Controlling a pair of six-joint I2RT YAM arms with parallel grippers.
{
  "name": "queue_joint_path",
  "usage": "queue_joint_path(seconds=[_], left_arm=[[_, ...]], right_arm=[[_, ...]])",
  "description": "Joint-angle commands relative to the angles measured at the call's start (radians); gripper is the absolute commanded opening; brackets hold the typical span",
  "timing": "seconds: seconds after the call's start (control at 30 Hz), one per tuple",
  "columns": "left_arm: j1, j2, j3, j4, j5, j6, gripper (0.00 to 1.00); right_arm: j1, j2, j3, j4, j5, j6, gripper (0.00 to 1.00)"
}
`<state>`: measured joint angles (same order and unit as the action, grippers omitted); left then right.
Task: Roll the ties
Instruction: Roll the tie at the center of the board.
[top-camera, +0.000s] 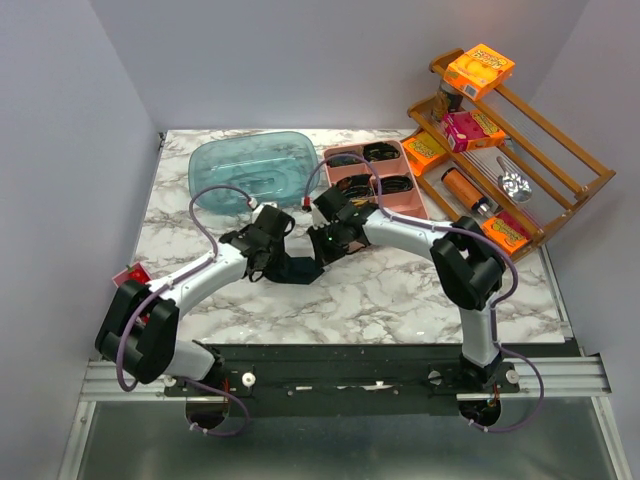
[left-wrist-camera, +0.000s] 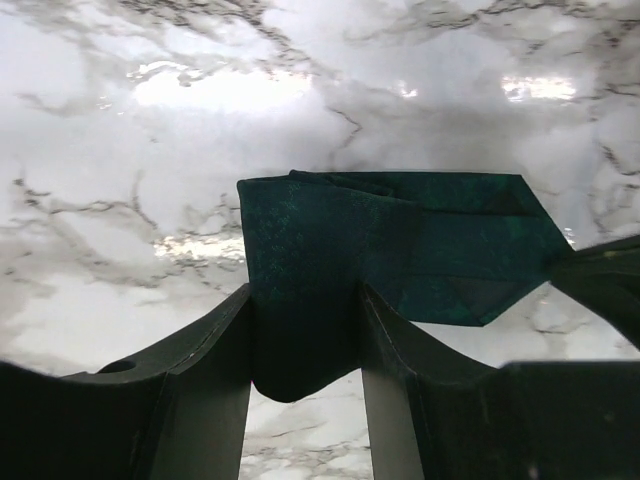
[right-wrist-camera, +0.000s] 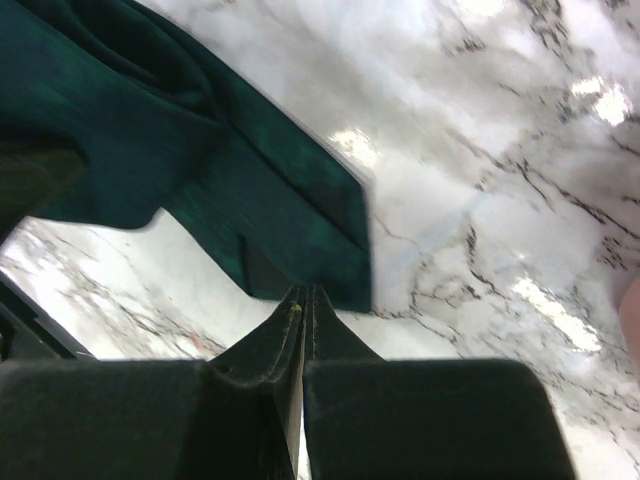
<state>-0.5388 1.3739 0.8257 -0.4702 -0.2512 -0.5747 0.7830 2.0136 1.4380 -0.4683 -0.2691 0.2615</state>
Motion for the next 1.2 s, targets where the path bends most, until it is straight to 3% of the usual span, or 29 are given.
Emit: queue_joint_path(seconds=[0.0, 0.6, 0.87, 1.17], left_arm=[[-0.035, 0.05, 0.058, -0.185, -0.23, -0.004, 0.52], [-0.236, 0.336, 0.314, -0.531, -0.686, -0.191, 0.52], [-0.317, 0.49, 0.377, -0.525, -0.683, -0.183, 0.54], [-0.365, 0.51, 0.388, -0.417, -0.577, -0.104, 0.58]], right_arm=[[-0.036, -0.068, -0.05, -0.024, 0.018, -0.001, 0.1], [-0.136, -0.191, -0.201, 0.036, -0.082, 0.022, 0.11], [-0.162, -0.208, -0.243, 0.046, -0.088, 0.022, 0.1], [-0.174, -0.207, -0.261, 0.054, -0.096, 0.022, 0.1]])
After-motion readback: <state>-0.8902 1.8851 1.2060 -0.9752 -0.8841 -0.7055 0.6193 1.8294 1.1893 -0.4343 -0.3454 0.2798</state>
